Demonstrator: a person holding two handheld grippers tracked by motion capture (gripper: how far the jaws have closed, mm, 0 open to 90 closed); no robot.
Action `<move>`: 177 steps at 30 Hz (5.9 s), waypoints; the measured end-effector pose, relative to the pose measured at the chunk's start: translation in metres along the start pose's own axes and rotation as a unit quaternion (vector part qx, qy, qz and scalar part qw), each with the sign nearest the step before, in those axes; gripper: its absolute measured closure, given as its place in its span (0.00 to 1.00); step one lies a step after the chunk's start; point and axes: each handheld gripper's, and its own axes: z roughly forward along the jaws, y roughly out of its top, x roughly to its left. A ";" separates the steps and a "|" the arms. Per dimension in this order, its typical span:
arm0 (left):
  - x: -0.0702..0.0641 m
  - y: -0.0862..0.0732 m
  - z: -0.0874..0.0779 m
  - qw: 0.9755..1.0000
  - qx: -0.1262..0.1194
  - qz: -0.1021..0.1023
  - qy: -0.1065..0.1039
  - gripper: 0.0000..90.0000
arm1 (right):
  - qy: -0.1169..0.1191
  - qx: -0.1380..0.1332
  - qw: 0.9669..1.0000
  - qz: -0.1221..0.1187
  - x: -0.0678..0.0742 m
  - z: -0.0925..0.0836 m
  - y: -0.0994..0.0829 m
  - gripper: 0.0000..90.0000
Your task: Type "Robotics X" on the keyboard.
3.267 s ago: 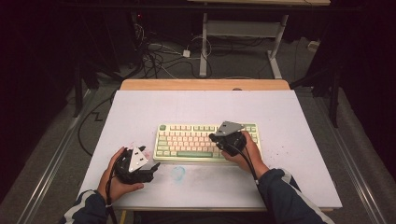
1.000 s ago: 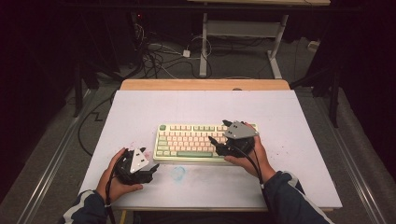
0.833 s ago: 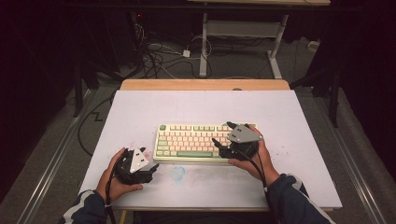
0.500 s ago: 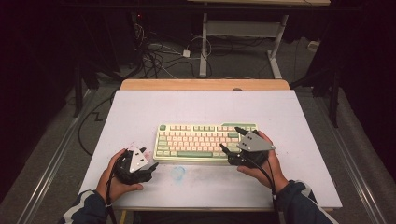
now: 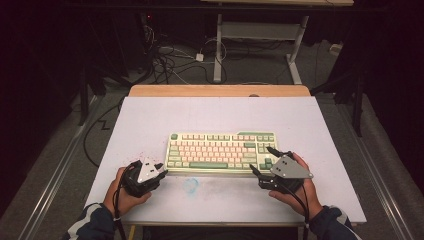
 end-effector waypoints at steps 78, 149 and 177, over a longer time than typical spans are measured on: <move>-0.045 0.039 0.091 0.997 0.051 0.028 -0.057 0.87 | 0.019 0.071 0.997 -0.013 0.017 -0.014 -0.032 0.31; -0.009 0.035 0.050 0.999 0.020 -0.007 -0.038 0.95 | 0.012 0.069 0.997 0.021 0.010 -0.014 -0.032 0.19; -0.018 0.040 0.092 0.998 0.055 0.012 -0.034 0.95 | 0.011 0.080 0.997 0.005 0.011 -0.013 -0.032 0.21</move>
